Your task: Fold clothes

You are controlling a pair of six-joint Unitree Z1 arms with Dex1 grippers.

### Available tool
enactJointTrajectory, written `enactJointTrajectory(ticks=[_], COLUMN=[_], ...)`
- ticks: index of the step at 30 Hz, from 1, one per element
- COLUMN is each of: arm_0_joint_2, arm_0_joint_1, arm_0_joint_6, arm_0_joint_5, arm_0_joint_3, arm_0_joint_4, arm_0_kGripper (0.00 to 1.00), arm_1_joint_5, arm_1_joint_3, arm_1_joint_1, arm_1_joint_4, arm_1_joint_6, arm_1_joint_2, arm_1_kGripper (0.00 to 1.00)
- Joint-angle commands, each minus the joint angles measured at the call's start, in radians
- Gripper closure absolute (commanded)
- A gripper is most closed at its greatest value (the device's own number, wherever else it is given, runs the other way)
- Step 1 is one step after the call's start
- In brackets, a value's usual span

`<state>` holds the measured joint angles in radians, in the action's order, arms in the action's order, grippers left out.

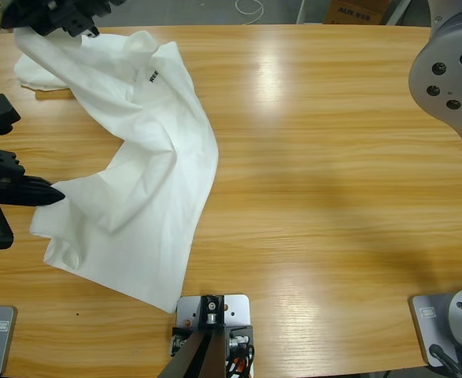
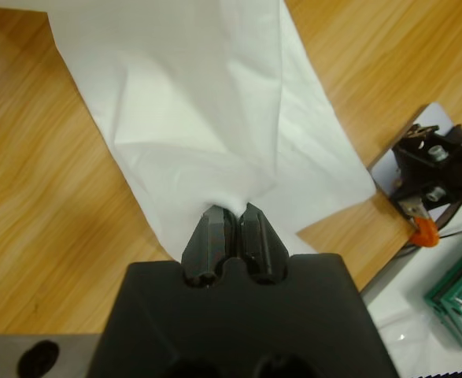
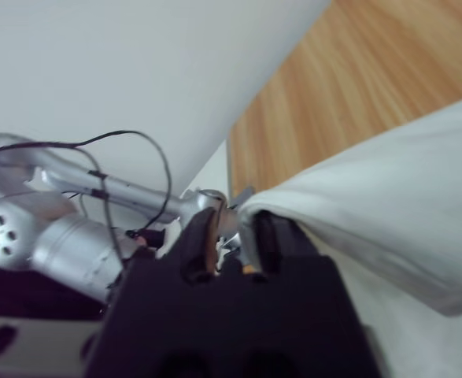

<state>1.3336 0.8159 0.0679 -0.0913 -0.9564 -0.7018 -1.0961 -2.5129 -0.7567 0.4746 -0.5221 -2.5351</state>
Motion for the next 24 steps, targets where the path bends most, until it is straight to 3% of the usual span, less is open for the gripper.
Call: enactJointTrajectory(ticks=[1, 2, 4, 8, 11, 14, 17, 20, 24], arm_0_joint_2=[-0.019, -0.036, -0.085, -0.257, -0.388, -0.470, -0.482, -0.453, -0.398], arm_0_joint_1=[-0.006, -0.006, -0.006, -0.006, -0.006, -0.006, -0.006, -0.007, -0.042], arm_0_joint_6=[0.012, 0.011, 0.016, 0.154, 0.320, 0.359, 0.356, 0.358, 0.487], arm_0_joint_5=[0.038, 0.054, 0.107, 0.269, 0.318, 0.353, 0.355, 0.357, 0.355], arm_0_joint_3=[0.032, 0.029, 0.024, 0.032, 0.060, 0.109, 0.141, 0.143, 0.128], arm_0_joint_4=[0.008, 0.008, 0.008, -0.002, -0.002, -0.001, -0.001, 0.002, 0.060], arm_0_kGripper=[0.249, 0.081, 0.004, 0.000, 0.000, 0.000, 0.023, 0.125, 0.210], arm_1_joint_5=[-0.188, -0.207, -0.232, -0.243, -0.240, -0.236, -0.234, -0.231, -0.230], arm_1_joint_3=[-0.120, -0.114, -0.106, -0.107, -0.106, -0.106, -0.107, -0.113, -0.112], arm_1_joint_1=[-0.046, -0.052, -0.059, -0.058, -0.053, -0.053, -0.053, -0.053, -0.053], arm_1_joint_4=[-0.010, -0.010, -0.010, -0.011, -0.011, -0.005, 0.004, 0.011, 0.013], arm_1_joint_6=[-0.035, -0.036, -0.036, -0.038, -0.038, -0.038, -0.038, -0.039, -0.038], arm_1_joint_2=[-0.039, -0.039, -0.042, -0.048, -0.060, -0.080, -0.083, -0.078, -0.080], arm_1_kGripper=[0.000, 0.000, 0.000, 0.000, 0.000, 0.000, 0.000, 0.000, 0.000])
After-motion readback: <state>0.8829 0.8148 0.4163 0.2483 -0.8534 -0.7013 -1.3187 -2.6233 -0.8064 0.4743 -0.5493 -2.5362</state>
